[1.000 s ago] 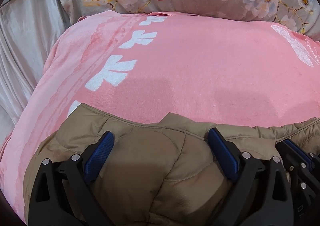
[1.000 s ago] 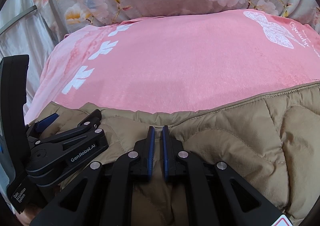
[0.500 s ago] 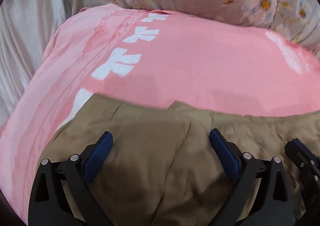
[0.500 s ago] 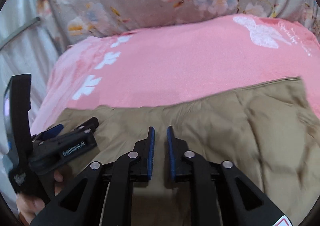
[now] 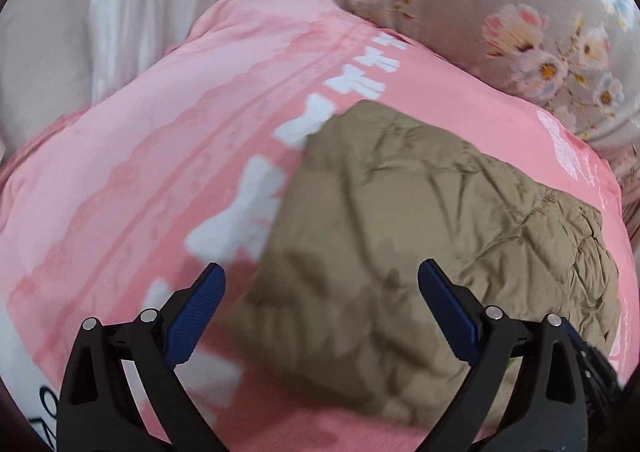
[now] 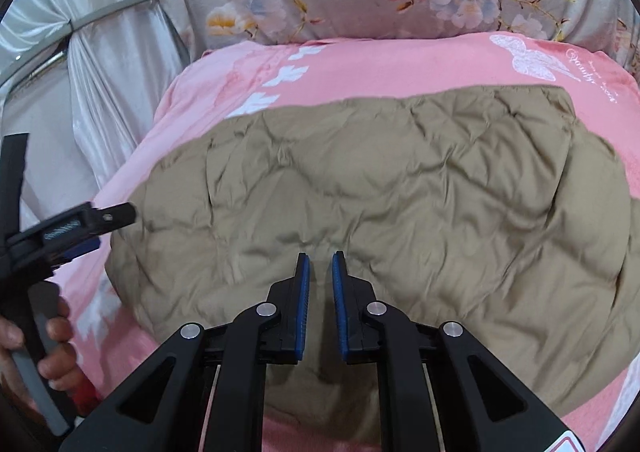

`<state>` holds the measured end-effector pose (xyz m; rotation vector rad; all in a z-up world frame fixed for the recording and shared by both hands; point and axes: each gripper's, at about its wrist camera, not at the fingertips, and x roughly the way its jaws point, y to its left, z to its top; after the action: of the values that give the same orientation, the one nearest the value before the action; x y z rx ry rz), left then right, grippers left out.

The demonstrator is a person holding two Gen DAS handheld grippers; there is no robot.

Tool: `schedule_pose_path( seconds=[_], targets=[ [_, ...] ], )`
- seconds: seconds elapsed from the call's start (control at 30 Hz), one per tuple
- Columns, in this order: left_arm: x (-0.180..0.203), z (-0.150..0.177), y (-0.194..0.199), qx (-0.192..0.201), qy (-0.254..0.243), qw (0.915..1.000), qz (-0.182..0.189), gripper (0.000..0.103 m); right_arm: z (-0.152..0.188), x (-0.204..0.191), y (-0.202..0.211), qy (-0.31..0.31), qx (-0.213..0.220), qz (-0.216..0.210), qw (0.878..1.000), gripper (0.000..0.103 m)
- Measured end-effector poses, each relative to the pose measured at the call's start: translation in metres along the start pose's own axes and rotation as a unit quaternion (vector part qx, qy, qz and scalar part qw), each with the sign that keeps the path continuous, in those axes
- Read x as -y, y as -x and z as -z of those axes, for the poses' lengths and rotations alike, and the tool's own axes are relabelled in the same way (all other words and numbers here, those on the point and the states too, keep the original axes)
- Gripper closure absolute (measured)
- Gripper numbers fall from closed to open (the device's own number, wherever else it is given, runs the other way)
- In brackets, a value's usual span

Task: Fold large clothes
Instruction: 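Lift the jacket edge with both grippers and fold it over the bundle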

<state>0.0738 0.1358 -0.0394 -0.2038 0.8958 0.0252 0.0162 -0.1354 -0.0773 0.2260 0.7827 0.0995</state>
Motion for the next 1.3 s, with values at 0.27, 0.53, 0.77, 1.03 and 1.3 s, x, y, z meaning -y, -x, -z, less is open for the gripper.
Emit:
schedule_pose_path(
  seconds=[0.27,0.53,0.77,1.03,1.3],
  targets=[
    [-0.027,0.03,-0.019,-0.049,0.032,0.9982,0.013,0.008,0.015,-0.001,-0.011,0.012,0.005,0.011,1.0,0.094],
    [-0.015,0.027,-0.034,-0.061,0.065,0.9937,0.067,0.005,0.022,-0.005,-0.013,0.033,0.017,0.028,0.999,0.094],
    [0.031,0.018,-0.017,-0.035,-0.017,0.9987,0.032,0.052,0.021,-0.006,-0.013,0.031,0.019,0.028,0.999,0.093],
    [0.051,0.011,0.007,-0.002,-0.051,0.9986,0.013,0.079,0.021,-0.005,-0.012,0.03,0.019,0.027,0.999,0.093],
    [0.017,0.011,-0.003,-0.031,0.018,0.9992,0.016,0.044,0.022,-0.002,-0.01,0.024,0.021,0.017,0.999,0.093]
  ],
)
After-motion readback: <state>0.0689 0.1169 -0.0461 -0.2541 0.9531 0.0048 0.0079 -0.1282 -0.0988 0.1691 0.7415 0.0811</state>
